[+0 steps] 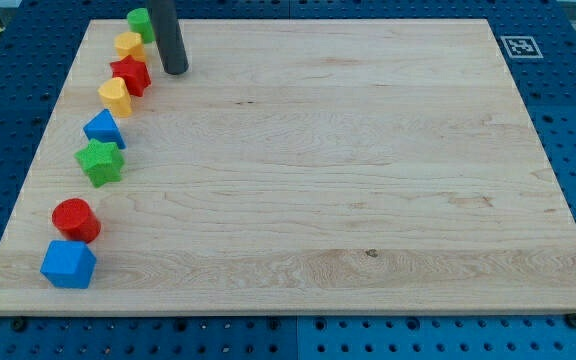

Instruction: Move your arm towards the center

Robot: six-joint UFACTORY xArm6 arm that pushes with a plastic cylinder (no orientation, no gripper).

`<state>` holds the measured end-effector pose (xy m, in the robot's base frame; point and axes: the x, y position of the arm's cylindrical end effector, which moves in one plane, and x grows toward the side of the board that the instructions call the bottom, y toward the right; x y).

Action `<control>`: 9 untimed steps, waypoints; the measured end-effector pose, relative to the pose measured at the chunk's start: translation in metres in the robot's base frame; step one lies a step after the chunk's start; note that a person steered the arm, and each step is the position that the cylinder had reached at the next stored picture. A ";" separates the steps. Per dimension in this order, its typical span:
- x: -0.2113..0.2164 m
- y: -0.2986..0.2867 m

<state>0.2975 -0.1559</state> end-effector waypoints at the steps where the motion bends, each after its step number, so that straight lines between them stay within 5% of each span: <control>1: 0.010 0.000; 6: 0.018 -0.023; 9: 0.018 0.078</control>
